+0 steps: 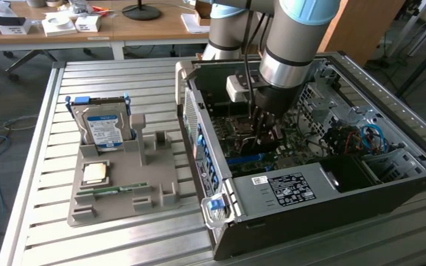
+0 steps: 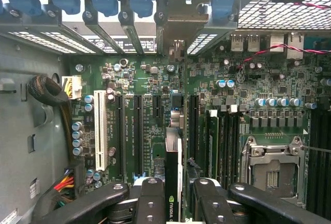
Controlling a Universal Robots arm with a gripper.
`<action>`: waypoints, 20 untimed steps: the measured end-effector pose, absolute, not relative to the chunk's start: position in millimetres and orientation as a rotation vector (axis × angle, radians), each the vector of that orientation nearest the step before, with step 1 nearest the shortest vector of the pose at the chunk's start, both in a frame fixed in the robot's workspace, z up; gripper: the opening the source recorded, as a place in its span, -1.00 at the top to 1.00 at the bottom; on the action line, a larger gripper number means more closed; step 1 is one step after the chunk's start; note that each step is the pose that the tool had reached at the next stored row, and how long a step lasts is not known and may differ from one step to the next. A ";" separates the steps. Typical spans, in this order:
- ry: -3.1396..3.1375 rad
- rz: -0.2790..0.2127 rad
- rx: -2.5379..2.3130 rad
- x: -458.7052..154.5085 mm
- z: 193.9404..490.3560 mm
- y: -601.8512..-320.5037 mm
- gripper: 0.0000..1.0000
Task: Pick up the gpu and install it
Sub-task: 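Insert the gpu into the slot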
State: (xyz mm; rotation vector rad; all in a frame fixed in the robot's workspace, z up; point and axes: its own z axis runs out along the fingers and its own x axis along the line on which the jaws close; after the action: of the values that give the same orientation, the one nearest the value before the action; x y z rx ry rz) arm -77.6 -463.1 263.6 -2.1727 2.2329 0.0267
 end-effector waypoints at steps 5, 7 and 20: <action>2.233 0.027 -2.173 -77.7 262.9 -463.2 0.48; 2.233 0.027 -2.173 -77.8 262.9 -463.1 0.48; 2.233 0.027 -2.173 -79.5 262.0 -463.1 0.48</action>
State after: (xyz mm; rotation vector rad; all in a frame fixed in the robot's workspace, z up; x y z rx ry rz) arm -79.5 -463.1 262.0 -2.1728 2.2329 0.0267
